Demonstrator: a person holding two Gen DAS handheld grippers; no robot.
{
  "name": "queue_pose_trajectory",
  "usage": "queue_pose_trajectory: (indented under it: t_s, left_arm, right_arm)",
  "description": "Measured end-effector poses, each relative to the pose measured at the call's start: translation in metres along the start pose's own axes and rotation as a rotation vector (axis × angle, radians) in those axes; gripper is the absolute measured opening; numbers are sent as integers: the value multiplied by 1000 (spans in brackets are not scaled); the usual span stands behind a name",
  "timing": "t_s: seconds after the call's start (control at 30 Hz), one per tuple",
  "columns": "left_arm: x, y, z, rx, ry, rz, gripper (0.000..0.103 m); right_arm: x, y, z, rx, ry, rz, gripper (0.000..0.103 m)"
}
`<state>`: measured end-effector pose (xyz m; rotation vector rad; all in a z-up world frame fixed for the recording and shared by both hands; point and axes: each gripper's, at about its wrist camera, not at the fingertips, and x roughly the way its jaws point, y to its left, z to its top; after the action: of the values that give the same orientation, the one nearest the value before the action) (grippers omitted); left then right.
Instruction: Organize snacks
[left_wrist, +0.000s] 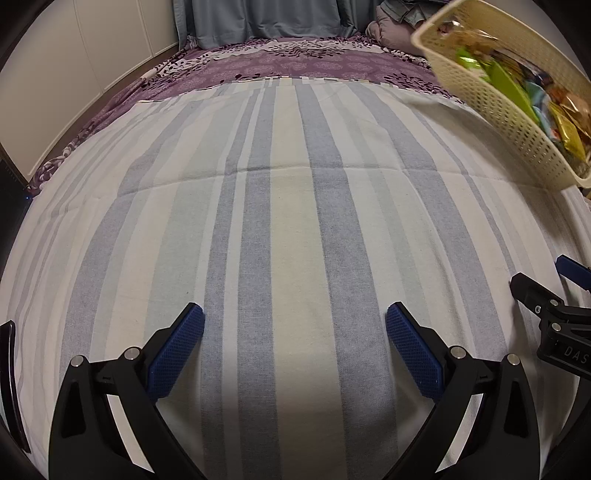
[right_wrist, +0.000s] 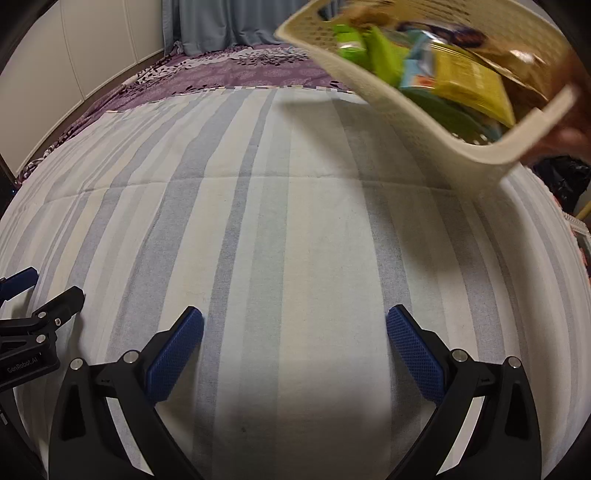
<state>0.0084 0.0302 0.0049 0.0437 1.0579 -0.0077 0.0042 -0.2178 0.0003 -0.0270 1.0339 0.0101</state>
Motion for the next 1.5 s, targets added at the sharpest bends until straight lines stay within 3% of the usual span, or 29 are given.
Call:
queue_pose_trajectory:
  t_s: [1.5]
  left_arm:
    - [5, 3, 0, -1, 4, -2, 101]
  right_arm:
    - [0, 3, 1, 2, 1, 0, 98]
